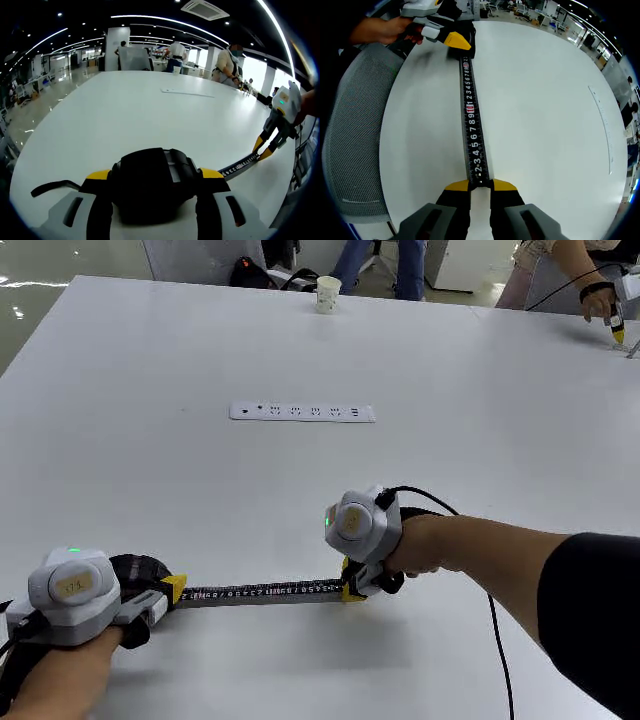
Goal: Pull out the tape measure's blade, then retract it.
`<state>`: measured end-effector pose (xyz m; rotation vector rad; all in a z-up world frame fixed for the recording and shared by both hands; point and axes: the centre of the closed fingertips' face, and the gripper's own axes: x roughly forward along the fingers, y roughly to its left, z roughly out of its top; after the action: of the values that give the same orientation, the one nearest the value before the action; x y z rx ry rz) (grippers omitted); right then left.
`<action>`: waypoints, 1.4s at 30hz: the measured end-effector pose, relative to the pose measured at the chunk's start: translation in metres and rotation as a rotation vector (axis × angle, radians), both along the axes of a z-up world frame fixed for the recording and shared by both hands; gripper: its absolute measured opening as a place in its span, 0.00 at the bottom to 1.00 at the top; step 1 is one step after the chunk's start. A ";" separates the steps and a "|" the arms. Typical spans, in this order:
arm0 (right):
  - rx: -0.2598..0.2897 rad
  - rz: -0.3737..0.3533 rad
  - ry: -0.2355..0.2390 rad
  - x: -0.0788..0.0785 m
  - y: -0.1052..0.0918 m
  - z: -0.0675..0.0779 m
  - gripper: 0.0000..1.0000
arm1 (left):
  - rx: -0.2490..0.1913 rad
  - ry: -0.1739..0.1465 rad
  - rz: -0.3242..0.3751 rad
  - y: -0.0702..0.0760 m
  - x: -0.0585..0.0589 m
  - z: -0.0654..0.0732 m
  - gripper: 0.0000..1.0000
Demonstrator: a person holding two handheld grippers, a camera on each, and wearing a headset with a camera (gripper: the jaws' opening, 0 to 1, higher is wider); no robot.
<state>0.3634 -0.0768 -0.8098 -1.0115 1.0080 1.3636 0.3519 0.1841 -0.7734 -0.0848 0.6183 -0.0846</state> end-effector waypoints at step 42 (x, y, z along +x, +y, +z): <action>0.008 -0.022 0.006 0.000 0.009 0.000 0.11 | -0.002 0.013 -0.005 0.002 0.002 -0.001 0.63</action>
<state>0.3629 -0.0676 -0.8101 -0.9884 1.0145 1.3526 0.3538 0.1864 -0.7740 -0.0854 0.6313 -0.0892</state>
